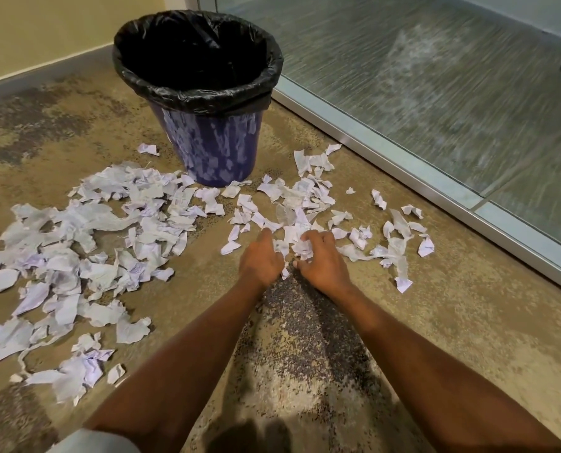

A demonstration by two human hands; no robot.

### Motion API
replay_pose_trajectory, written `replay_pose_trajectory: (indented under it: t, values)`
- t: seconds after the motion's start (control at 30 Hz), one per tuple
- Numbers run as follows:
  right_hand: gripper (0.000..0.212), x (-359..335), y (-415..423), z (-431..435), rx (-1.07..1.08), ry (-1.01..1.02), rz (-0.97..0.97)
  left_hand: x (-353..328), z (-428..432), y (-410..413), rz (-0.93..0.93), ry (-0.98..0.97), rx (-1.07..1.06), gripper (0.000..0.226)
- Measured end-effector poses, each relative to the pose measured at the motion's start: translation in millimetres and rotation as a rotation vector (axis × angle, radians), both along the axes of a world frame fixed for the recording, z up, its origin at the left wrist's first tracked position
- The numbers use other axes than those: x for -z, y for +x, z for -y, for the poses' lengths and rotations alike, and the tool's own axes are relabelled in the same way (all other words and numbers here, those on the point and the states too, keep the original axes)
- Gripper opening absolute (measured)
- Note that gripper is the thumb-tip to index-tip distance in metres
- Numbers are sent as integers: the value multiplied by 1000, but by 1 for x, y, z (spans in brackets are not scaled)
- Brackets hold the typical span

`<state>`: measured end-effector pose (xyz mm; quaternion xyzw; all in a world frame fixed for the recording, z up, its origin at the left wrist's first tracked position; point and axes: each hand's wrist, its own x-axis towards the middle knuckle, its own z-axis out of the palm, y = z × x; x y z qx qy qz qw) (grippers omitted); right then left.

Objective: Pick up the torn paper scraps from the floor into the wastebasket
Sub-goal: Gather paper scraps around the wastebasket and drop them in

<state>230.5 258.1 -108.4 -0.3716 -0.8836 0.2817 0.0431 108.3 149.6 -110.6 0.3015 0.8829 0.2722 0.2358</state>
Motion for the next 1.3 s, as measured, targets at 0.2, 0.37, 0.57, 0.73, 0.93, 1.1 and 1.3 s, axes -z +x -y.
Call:
replay_pose_trajectory:
  t: [0.2,0.37,0.57,0.73,0.93,1.1,1.3]
  values:
    - [37,-1,-22,10,-37,-111,-106,7,10,-2,75,223,-11,29]
    - [27,-7,-38,22,108,-358,-198,7,15,-7,289,307,-160,31]
    - [39,-31,-50,27,373,-891,-347,-12,9,-13,625,392,-408,35]
    - [41,-66,-60,16,348,-957,-481,-47,-3,-21,757,605,-391,31]
    - [34,-139,-77,7,319,-992,-734,-116,-30,-38,761,784,-460,35]
    - [37,-196,-102,1,220,-949,-856,-180,-36,-62,703,933,-416,28]
    - [37,-259,-154,0,200,-909,-853,-247,-35,-109,584,1014,-381,25]
